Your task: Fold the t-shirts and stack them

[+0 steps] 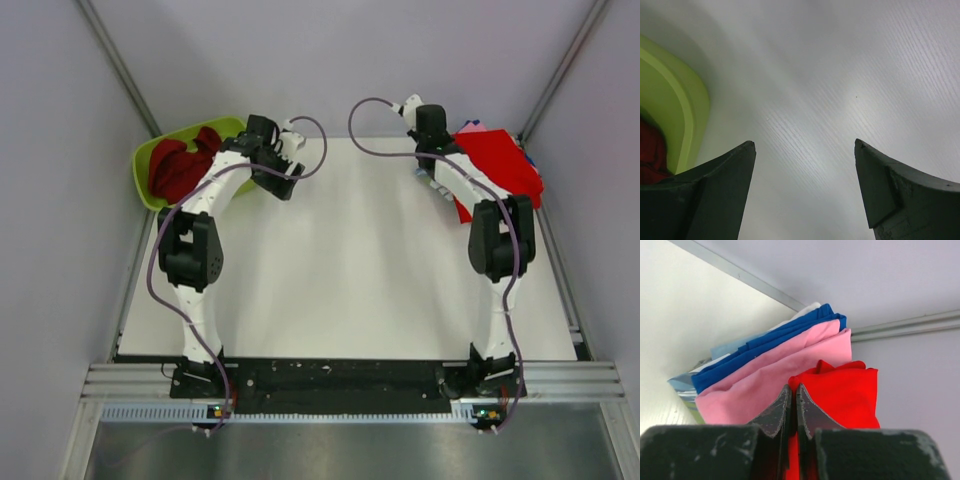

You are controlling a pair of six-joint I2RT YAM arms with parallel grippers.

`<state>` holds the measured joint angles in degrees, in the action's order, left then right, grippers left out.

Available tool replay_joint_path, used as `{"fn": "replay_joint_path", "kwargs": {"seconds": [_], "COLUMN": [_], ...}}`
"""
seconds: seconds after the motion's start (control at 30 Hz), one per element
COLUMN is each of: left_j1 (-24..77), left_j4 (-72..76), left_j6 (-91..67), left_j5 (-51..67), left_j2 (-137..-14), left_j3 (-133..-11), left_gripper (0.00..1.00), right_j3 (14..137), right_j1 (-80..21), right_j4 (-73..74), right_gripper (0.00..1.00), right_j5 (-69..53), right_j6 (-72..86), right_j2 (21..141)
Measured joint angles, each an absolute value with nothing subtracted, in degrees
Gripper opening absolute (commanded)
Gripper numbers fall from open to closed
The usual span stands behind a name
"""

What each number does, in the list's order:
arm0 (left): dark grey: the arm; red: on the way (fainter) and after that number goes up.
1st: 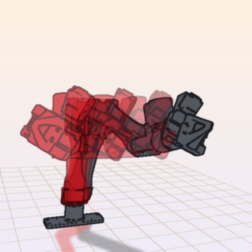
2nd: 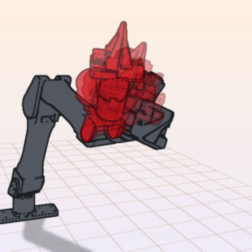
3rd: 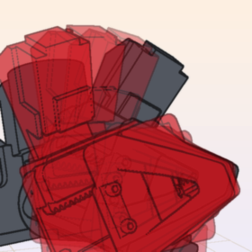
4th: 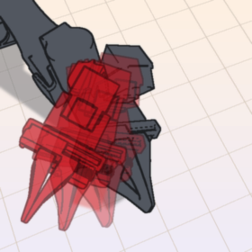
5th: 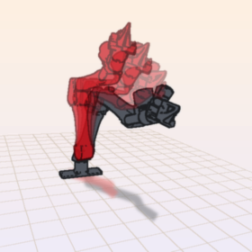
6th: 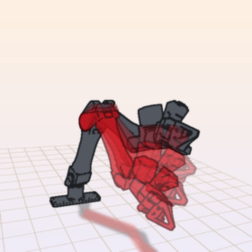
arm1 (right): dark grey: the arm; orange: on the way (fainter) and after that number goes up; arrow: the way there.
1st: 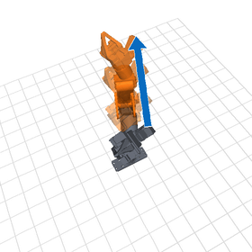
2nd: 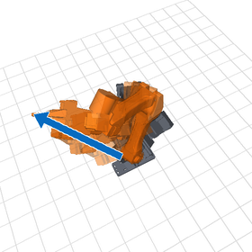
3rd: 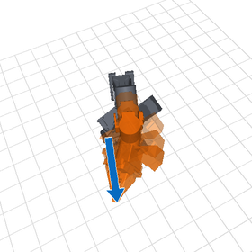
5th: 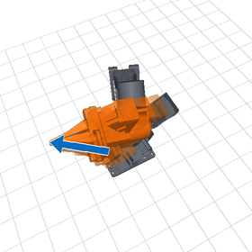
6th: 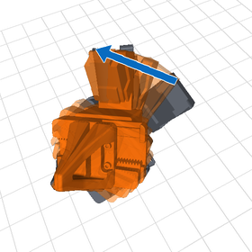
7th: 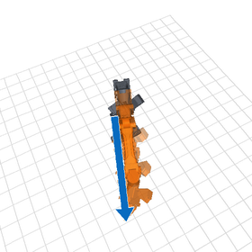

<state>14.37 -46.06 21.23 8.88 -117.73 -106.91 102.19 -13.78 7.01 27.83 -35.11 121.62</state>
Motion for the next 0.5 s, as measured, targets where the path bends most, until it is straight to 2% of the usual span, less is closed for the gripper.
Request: {"fn": "replay_joint_path", "kwargs": {"seconds": [0.27,0.33,0.43,0.5], "left_j1": [14.3,14.3,14.2,14.2], "left_j4": [-46.6,-46.6,-46.8,-46.8], "left_j6": [21.3,21.4,21.6,21.7], "left_j5": [9.4,9.4,9.4,9.4], "left_j2": [-117.8,-117.8,-118.0,-118.1], "left_j3": [-106.9,-106.9,-106.9,-106.9], "left_gripper": [0.84,0.84,0.84,0.84], "right_j3": [96.6,96.0,96.1,96.8], "right_j1": [-15.0,-15.0,-14.7,-14.2], "right_j4": [2.8,2.1,1.9,2.4], "right_gripper": [0.01,0.16,0.51,0.61], "right_j5": [26.2,26.9,27.9,27.5], "right_j6": [-39.5,-39.6,-38.9,-37.7], "right_j2": [117.7,117.7,117.8,117.8]}}
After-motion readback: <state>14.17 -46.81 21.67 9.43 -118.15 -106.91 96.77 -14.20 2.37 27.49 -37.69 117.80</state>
